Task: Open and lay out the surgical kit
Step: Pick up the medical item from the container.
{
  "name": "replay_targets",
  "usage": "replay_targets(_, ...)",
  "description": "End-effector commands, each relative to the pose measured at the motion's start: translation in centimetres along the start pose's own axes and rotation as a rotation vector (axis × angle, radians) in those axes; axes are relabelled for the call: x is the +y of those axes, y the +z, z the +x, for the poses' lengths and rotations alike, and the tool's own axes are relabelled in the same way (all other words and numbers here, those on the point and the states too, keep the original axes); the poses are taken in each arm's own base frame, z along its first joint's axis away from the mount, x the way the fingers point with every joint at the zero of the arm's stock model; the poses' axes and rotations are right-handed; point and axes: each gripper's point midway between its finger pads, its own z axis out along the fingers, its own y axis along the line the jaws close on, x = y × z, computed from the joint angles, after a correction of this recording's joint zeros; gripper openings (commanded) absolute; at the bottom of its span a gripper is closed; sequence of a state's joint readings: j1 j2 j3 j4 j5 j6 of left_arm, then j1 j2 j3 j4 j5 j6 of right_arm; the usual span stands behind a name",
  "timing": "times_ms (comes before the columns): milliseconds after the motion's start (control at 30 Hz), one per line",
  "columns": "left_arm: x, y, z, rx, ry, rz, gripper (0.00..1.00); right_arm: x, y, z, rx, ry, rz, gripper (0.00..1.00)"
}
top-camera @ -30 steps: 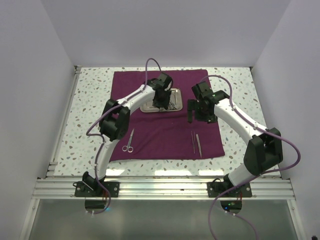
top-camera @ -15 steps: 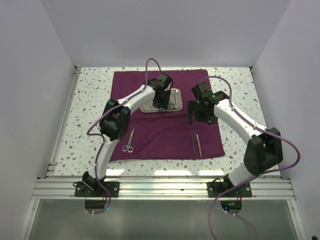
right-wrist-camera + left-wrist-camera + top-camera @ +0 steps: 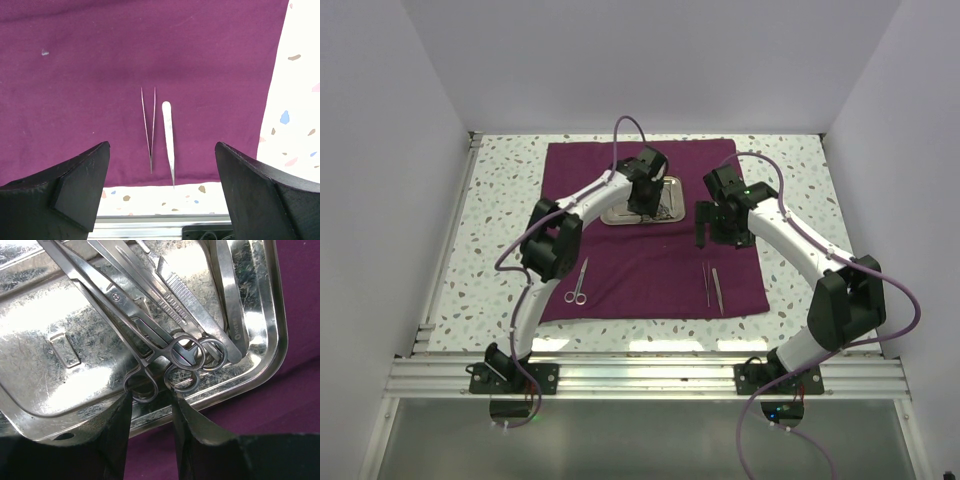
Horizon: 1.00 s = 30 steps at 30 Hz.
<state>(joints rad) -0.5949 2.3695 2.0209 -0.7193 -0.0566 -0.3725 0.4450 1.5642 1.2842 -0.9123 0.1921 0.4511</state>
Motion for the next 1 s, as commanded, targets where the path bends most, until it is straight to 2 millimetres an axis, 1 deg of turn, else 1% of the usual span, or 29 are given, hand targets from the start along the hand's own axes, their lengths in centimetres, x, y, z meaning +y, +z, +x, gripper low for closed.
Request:
replay_targets(0, -1.4, -1.8, -3.1, -0.105, 0.035, 0.027, 0.41, -0.2, -0.1, -0.4, -0.022, -0.004, 0.004, 0.9)
replay_targets(167, -1.4, -2.1, -3.3, -0.112, 0.035, 0.026, 0.4, -0.2, -0.1, -0.4, -0.024, -0.002, 0.004, 0.9)
replay_targets(200, -1.6, -2.7, -3.8, -0.133, 0.033, 0.031, 0.4, -0.2, -0.1, -0.5, -0.026, -0.001, 0.006, 0.9)
replay_targets(233, -1.5, -2.7, -3.7, -0.136, 0.033, 0.03, 0.4, -0.3, -0.1, -0.4, -0.023, -0.001, 0.007, 0.9)
replay_targets(267, -1.6, -3.1, -4.1, -0.15, 0.032, 0.037, 0.4, -0.2, -0.1, -0.5, -0.024, 0.001, 0.005, 0.9)
replay_targets(333, -1.7, -3.1, -4.3, -0.156, 0.034, 0.04, 0.4, -0.1, -0.1, -0.4, -0.023, -0.001, 0.003, 0.9)
replay_targets(667, -1.5, 0.0, -2.1, -0.078, 0.043, 0.031, 0.4, -0.3, -0.2, -0.5, -0.02, -0.004, 0.012, 0.9)
replay_targets(800, -1.7, 1.2, -0.5, -0.028, 0.04, 0.05, 0.39, -0.5, -0.2, -0.5, -0.02, -0.006, 0.018, 0.9)
replay_targets(833, -1.6, 1.6, 0.3, -0.01, 0.041, 0.052, 0.38, -0.4, -0.2, -0.5, -0.021, -0.007, 0.016, 0.9)
replay_targets(967, -1.5, 2.5, 1.7, 0.015, 0.048, 0.059, 0.37, -0.3, -0.1, -0.5, -0.017, -0.007, 0.012, 0.9)
